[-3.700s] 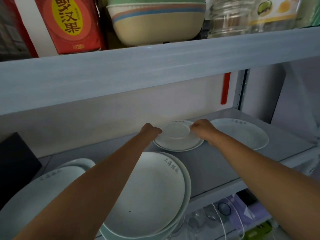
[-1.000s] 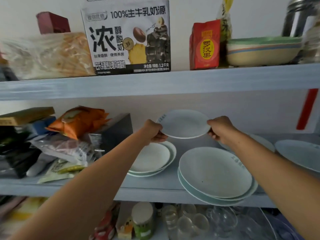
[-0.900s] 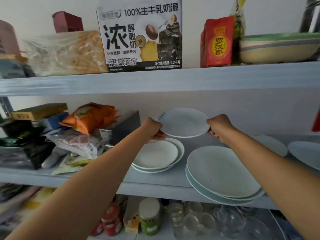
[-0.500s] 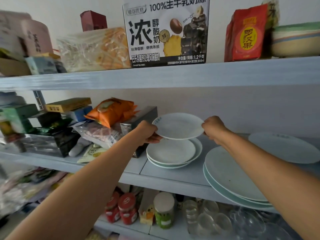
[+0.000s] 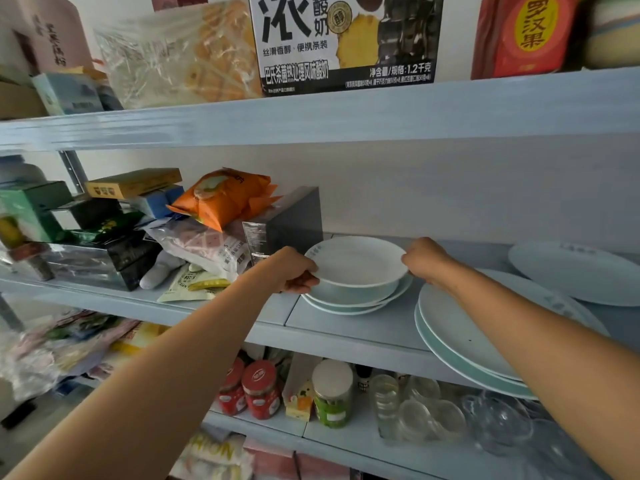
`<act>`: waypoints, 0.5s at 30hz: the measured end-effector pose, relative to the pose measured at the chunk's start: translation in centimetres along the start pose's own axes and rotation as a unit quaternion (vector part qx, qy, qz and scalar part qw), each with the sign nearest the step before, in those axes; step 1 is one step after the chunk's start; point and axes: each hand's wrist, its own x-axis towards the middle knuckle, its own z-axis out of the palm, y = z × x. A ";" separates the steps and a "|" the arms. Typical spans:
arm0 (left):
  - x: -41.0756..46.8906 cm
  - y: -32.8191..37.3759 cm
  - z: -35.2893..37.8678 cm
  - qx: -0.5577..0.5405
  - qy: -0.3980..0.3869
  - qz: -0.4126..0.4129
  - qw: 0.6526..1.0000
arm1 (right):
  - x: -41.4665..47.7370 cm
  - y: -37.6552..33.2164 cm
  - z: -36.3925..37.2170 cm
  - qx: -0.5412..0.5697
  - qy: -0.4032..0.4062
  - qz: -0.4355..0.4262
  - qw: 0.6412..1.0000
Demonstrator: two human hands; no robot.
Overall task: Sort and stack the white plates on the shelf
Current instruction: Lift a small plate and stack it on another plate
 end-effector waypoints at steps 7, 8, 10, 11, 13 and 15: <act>0.3 -0.7 0.4 0.017 0.003 -0.002 1.000 | -0.7 0.1 0.0 -0.079 -0.006 -0.004 0.997; 0.5 -0.9 0.4 0.024 0.005 -0.002 1.000 | -1.0 0.0 0.0 -0.087 -0.004 -0.004 0.996; 0.8 -1.2 0.5 0.035 0.012 -0.002 0.999 | -1.2 0.1 0.0 -0.100 0.004 0.001 0.995; 0.9 -1.4 0.6 0.037 0.015 0.000 0.999 | -1.3 0.1 0.0 -0.106 0.009 0.004 0.994; 1.2 -1.7 0.5 0.048 0.023 0.005 0.999 | -1.3 0.0 -0.1 -0.113 0.012 0.004 0.994; 1.4 -1.9 0.3 0.079 0.037 0.011 0.996 | -1.4 -0.3 -0.2 -0.115 0.010 0.003 0.993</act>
